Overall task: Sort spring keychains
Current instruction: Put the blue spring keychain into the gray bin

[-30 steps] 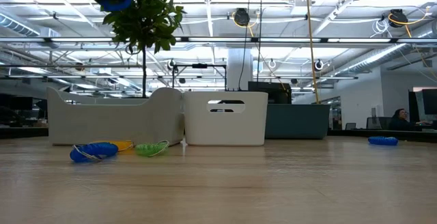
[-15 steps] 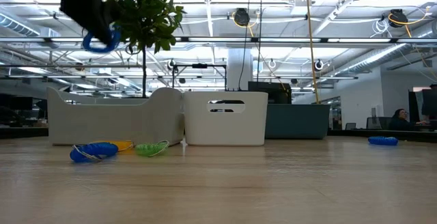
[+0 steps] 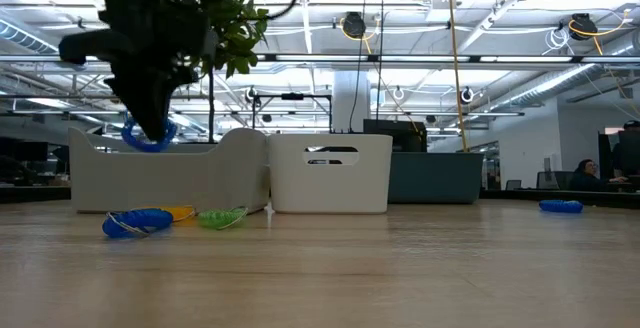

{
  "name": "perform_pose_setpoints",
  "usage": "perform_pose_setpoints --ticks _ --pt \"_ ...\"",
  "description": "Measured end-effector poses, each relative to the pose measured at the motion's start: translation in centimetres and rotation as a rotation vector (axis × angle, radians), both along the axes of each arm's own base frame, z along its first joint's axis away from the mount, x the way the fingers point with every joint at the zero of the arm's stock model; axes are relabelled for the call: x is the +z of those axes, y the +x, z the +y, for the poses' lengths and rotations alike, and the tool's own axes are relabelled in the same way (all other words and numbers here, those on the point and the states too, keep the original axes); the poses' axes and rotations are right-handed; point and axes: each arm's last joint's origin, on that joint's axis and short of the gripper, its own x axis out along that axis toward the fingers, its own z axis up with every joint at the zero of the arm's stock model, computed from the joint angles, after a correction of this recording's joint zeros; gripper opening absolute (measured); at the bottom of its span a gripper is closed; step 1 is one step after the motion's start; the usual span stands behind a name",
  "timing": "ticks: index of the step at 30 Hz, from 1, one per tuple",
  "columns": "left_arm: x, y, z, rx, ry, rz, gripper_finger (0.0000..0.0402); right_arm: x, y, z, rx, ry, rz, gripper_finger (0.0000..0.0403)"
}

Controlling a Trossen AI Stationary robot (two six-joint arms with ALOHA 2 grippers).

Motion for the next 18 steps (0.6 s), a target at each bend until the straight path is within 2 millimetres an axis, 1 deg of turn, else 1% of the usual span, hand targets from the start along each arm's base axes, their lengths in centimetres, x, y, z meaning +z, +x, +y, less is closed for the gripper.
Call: perform_pose_setpoints --ticks 4,10,18 --pt "-1.6 1.1 -0.1 -0.008 -0.019 0.039 0.0018 0.0 0.0 0.1 0.002 -0.001 0.000 0.0233" --pt "-3.9 2.2 -0.2 -0.024 -0.012 0.114 0.0018 0.0 0.0 0.1 0.002 0.001 0.001 0.0232" --pt "-5.7 3.0 -0.2 -0.037 0.000 0.160 0.0018 0.0 0.0 0.1 0.002 0.001 0.004 0.0229"
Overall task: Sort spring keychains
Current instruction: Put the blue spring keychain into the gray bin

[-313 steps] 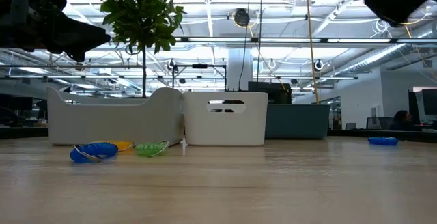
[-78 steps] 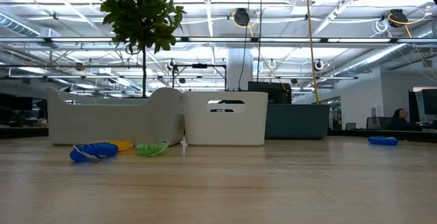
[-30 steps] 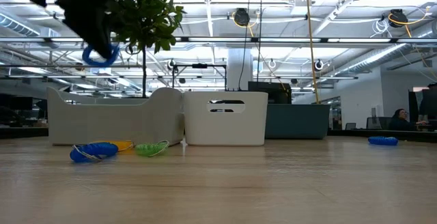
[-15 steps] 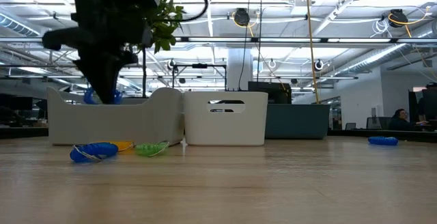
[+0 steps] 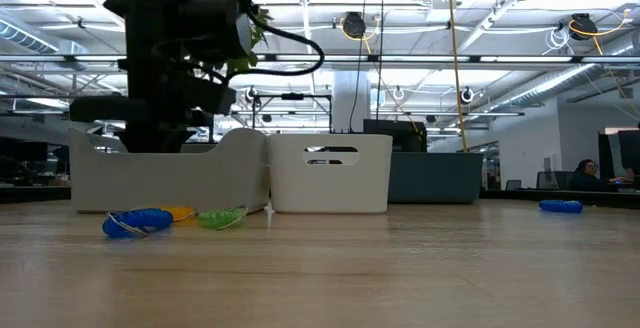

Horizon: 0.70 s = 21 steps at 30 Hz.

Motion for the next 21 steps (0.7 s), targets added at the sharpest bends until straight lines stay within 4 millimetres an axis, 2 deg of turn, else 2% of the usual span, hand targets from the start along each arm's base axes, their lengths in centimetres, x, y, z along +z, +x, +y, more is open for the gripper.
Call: perform_pose_setpoints --ticks 4,13,21 --pt "-0.1 0.0 0.4 0.041 0.004 0.000 0.0032 0.0 0.0 0.0 0.001 -0.001 0.003 0.0231" --pt "-0.1 0.0 1.2 0.112 -0.005 -0.003 0.0171 0.0 0.0 0.0 0.002 0.000 0.004 0.0229" --pt "0.1 0.0 1.5 0.119 -0.025 0.008 0.0247 -0.1 0.0 0.0 0.002 -0.001 0.006 0.0235"
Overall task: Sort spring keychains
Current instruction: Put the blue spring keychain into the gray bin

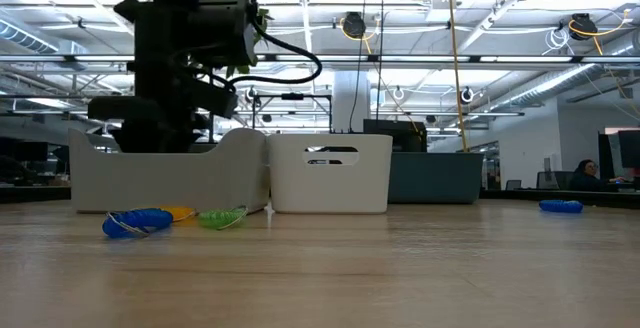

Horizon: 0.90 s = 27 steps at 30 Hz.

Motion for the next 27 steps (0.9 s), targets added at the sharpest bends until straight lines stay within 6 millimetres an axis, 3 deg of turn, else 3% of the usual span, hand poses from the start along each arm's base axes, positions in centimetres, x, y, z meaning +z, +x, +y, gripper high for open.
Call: perform_pose_setpoints --ticks 8,15,19,27 --pt "3.6 1.1 0.0 0.008 -0.005 0.038 0.0283 -0.2 -0.1 0.0 0.000 -0.007 0.018 0.0233" --pt "8.0 2.6 -0.4 -0.039 -0.063 -0.053 0.0281 -0.4 -0.4 -0.1 -0.002 -0.016 0.056 0.0235" --pt "10.5 2.0 -0.9 -0.110 -0.081 -0.199 0.0274 0.0 -1.2 -0.4 -0.022 0.022 0.086 0.0232" --pt "15.6 -2.4 -1.1 -0.144 -0.068 -0.598 0.0275 1.7 -3.1 -0.4 -0.009 0.057 0.045 0.0232"
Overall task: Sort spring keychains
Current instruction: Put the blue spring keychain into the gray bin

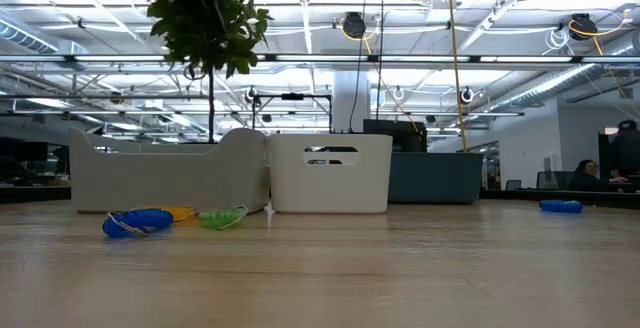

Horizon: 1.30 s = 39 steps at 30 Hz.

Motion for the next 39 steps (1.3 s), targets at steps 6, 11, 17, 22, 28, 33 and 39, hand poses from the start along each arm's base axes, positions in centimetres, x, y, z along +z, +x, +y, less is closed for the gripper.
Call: perform_pose_setpoints --ticks 6,11,17,22,28,33,39 --pt "1.6 -4.4 -0.1 0.009 -0.019 -0.239 0.0275 0.2 -1.1 0.3 0.021 -0.008 0.025 0.0227" --pt "1.2 -7.5 -0.1 0.035 -0.038 -0.403 0.0274 -1.0 -1.7 0.0 -0.037 0.023 0.044 0.0226" --pt "-0.3 -9.9 -0.1 0.096 -0.058 -0.487 0.0275 -3.1 -3.2 -0.6 -0.096 0.106 0.057 0.0226" --pt "-1.7 -11.1 -0.2 0.114 -0.077 -0.529 0.0274 -4.9 -5.1 -1.3 -0.153 0.217 0.076 0.0226" --pt "-2.9 -11.8 -0.4 0.107 -0.108 -0.585 0.0274 -6.1 -7.0 -2.0 -0.207 0.324 0.088 0.0224" --pt "-3.5 -11.9 -0.5 0.119 -0.148 -0.601 0.0274 -5.8 -8.0 -2.5 -0.273 0.394 0.077 0.0215" --pt "-3.7 -11.9 -0.7 0.126 -0.180 -0.605 0.0274 -6.1 -9.1 -3.6 -0.423 0.434 0.103 0.0199"
